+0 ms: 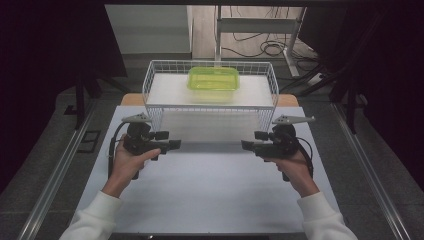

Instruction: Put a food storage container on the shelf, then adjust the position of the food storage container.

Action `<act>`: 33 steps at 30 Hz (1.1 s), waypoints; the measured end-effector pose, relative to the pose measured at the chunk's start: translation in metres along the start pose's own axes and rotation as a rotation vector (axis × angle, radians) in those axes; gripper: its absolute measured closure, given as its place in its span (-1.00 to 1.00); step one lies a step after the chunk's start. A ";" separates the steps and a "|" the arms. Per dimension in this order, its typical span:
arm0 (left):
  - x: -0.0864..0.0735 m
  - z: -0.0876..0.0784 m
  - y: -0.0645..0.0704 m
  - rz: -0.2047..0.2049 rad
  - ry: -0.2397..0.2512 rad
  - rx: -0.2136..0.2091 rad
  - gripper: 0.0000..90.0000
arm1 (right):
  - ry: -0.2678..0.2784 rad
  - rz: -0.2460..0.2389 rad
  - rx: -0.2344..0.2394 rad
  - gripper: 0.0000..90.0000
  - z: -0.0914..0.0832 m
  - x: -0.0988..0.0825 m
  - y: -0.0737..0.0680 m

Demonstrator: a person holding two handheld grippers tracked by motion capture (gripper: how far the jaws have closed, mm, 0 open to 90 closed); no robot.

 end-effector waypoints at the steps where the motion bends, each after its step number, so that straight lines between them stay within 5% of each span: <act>1: -0.008 0.002 0.000 -0.014 -0.009 -0.004 -0.30 | -0.002 0.004 -0.008 -0.34 0.000 -0.004 0.002; 9: -0.038 0.020 0.000 -0.020 -0.100 0.004 -0.31 | -0.077 0.048 -0.027 -0.35 0.011 -0.044 0.019; 12: -0.040 0.020 -0.005 -0.057 -0.084 -0.006 -0.31 | -0.094 0.049 -0.044 -0.35 0.013 -0.052 0.022; 20: -0.049 0.019 -0.007 -0.065 -0.101 -0.001 -0.32 | -0.134 0.047 -0.083 -0.35 0.020 -0.065 0.023; 33: -0.052 0.006 -0.014 -0.085 -0.081 0.030 -0.36 | -0.164 0.047 -0.074 -0.35 0.026 -0.075 0.022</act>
Point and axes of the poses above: each handheld gripper's, and its own axes: z roughly forward along the jaws, x roughly out of its top, y roughly to its right, the point moved 4 cm from there along z, roughly forward along the jaws, and after that the axes turned 10 degrees about z, right-handed, at the moved point
